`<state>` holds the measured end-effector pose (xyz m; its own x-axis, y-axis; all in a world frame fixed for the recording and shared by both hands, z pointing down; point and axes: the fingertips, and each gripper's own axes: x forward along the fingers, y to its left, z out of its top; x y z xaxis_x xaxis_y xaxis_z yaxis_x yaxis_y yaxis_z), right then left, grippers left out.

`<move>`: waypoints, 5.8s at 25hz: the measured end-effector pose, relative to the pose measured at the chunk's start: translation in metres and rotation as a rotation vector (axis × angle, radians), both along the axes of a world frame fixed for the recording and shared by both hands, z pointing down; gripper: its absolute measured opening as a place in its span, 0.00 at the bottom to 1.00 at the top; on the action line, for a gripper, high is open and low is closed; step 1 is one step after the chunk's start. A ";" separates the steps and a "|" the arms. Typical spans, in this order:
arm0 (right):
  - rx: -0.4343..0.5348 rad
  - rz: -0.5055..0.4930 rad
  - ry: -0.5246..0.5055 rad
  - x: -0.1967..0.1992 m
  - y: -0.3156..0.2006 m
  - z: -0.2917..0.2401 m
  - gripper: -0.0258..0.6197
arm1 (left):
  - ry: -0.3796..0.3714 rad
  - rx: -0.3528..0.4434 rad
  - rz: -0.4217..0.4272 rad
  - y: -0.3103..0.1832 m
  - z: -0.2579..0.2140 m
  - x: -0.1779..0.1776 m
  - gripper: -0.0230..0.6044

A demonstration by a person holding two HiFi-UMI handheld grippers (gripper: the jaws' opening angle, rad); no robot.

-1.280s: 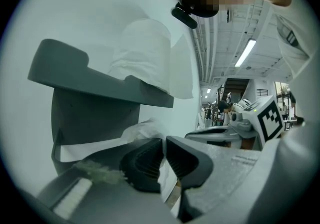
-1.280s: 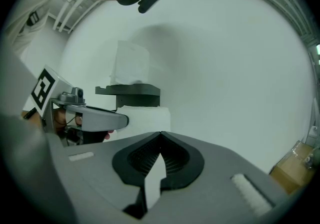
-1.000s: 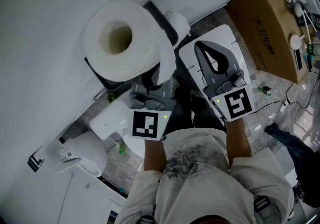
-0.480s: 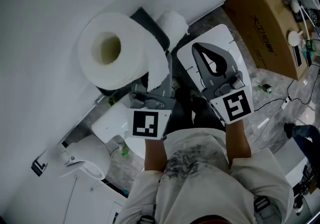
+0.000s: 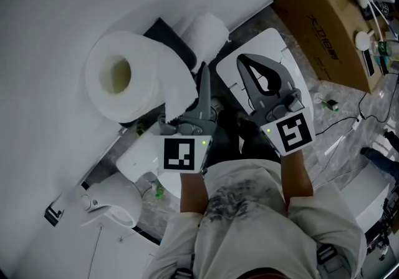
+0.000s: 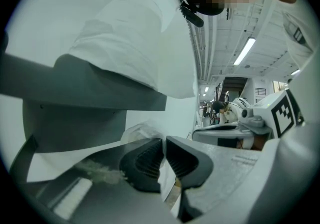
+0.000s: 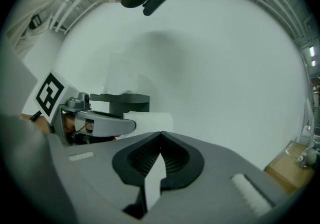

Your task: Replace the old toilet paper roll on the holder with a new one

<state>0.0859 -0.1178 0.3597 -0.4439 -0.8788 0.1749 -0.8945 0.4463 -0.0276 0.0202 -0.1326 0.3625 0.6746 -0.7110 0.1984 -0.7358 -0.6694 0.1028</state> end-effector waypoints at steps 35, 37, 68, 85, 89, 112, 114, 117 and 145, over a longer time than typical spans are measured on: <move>0.006 0.025 0.004 0.007 0.002 -0.004 0.04 | -0.061 0.000 -0.004 -0.006 0.005 0.015 0.06; 0.007 0.028 0.004 0.007 0.002 -0.004 0.04 | -0.052 -0.002 -0.008 -0.007 0.005 0.015 0.06; 0.066 0.112 0.018 0.054 0.054 -0.048 0.04 | 0.014 0.054 0.110 0.040 -0.035 0.069 0.06; 0.115 0.016 0.027 0.040 0.096 -0.082 0.04 | 0.029 0.071 0.062 0.097 -0.068 0.043 0.07; 0.128 -0.019 0.022 0.034 0.101 -0.086 0.04 | 0.025 0.071 0.041 0.109 -0.071 0.034 0.07; 0.169 -0.184 0.035 -0.037 0.069 -0.100 0.04 | 0.008 0.028 -0.007 0.130 -0.061 -0.046 0.07; 0.172 -0.194 0.045 -0.040 0.063 -0.100 0.04 | 0.007 0.028 0.000 0.130 -0.060 -0.050 0.07; 0.172 -0.208 0.060 -0.049 0.054 -0.102 0.04 | 0.004 0.022 0.016 0.131 -0.058 -0.058 0.07; 0.208 -0.431 0.127 -0.107 -0.002 -0.101 0.33 | -0.035 0.002 0.065 0.125 -0.049 -0.086 0.07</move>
